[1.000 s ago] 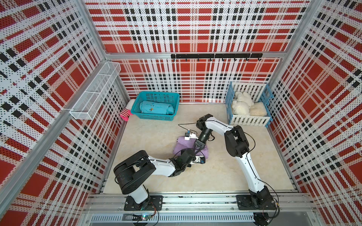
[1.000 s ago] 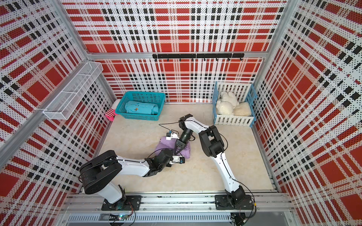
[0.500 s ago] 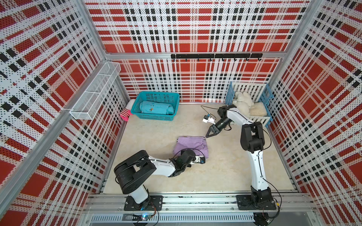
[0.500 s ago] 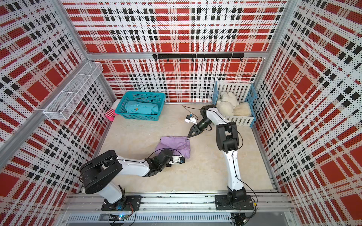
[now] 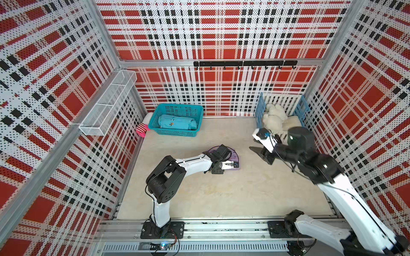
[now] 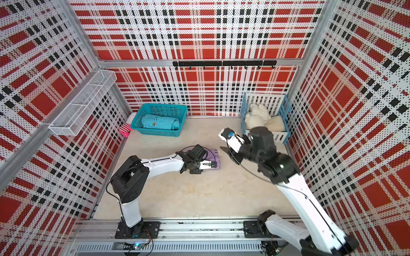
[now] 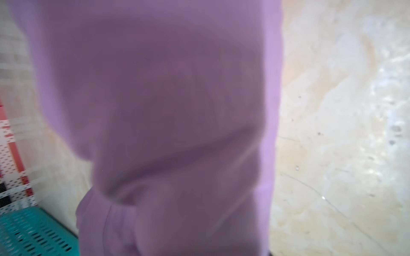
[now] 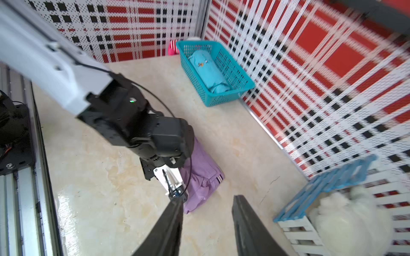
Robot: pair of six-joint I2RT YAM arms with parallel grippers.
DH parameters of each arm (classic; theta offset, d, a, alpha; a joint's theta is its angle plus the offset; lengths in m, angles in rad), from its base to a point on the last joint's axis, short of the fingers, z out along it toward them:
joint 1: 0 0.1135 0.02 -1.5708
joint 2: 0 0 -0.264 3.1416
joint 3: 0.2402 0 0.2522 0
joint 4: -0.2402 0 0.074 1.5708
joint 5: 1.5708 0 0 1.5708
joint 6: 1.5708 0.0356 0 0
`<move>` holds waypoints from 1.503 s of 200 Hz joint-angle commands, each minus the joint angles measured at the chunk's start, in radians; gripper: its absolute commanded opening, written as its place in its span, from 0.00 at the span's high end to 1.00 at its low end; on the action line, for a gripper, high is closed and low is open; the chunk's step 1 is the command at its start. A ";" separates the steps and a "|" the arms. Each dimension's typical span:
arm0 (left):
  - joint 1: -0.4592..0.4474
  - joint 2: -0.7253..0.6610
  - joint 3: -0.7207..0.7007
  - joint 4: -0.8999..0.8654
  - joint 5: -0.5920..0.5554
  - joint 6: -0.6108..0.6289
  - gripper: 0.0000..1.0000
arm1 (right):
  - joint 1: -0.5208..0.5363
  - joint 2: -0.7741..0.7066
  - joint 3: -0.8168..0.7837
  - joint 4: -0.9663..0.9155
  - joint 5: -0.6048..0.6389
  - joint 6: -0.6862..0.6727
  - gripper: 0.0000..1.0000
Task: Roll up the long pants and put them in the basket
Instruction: Roll the long pant at the center of the board.
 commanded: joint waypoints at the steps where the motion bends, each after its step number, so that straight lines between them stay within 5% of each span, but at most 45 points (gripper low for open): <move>1: 0.043 0.106 0.080 -0.354 0.197 0.016 0.98 | 0.098 -0.098 -0.119 0.054 0.140 -0.010 0.57; 47: 0.155 0.199 0.182 -0.558 0.435 0.049 0.93 | 0.271 -0.115 -0.217 -0.104 0.228 -0.059 0.58; 93: 0.193 0.326 0.227 -0.611 0.477 0.023 0.89 | 0.489 0.152 -0.254 -0.102 0.454 -0.086 0.55; 190: 0.217 0.435 0.271 -0.610 0.479 -0.015 0.83 | 0.496 0.564 -0.368 0.375 0.601 -0.261 0.42; 300: 0.238 0.447 0.279 -0.605 0.475 -0.017 0.80 | 0.385 0.798 -0.325 0.672 0.620 -0.366 0.36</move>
